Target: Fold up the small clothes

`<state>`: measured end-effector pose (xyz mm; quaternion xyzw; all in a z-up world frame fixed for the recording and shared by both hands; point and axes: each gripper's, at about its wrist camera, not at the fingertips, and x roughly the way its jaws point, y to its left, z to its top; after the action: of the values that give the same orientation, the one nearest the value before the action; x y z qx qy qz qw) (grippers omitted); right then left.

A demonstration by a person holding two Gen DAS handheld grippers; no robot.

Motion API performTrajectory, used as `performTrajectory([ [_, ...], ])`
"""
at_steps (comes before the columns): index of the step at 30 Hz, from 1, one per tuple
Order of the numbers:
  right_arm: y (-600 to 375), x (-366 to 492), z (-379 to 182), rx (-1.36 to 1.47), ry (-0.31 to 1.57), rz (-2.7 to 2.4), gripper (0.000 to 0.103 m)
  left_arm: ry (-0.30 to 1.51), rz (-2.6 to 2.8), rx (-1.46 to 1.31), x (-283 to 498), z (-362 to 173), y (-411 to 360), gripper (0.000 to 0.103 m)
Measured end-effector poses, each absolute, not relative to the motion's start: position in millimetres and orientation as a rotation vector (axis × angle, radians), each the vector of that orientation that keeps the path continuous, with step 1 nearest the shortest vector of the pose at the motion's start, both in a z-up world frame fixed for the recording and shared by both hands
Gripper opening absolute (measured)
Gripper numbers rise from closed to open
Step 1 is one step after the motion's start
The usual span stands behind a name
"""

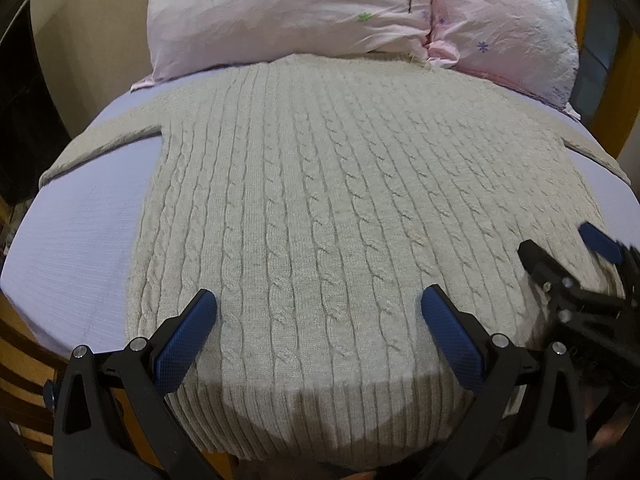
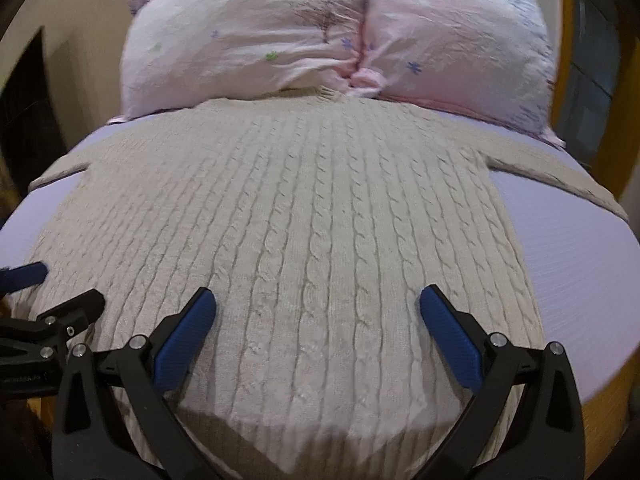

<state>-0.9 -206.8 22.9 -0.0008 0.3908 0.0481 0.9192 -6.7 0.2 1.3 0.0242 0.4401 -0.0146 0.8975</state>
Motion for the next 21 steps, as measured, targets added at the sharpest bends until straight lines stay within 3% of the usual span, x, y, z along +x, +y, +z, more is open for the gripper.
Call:
performTrajectory([
  [4, -280, 5, 59, 0.287, 0.768, 0.225, 0.101, 0.908, -0.07, 0.027, -3, 9, 16, 0.102],
  [8, -404, 21, 91, 0.556, 0.665, 0.007, 0.101, 0.795, -0.121, -0.097, 10, 29, 57, 0.102],
  [12, -522, 59, 85, 0.772, 0.711, -0.254, 0.068, 0.75, -0.119, -0.226, 40, 39, 107, 0.102],
  [17, -622, 97, 45, 1.019, 0.76, -0.477, 0.058, 0.725, 0.007, -0.265, 74, 50, 161, 0.102],
  [19, -643, 100, 34, 1.078, 0.723, -0.506, 0.047, 0.706, 0.055, -0.282, 80, 54, 179, 0.102],
  [21, -656, 107, 27, 1.102, 0.689, -0.529, 0.043, 0.701, 0.121, -0.303, 93, 55, 201, 0.102],
])
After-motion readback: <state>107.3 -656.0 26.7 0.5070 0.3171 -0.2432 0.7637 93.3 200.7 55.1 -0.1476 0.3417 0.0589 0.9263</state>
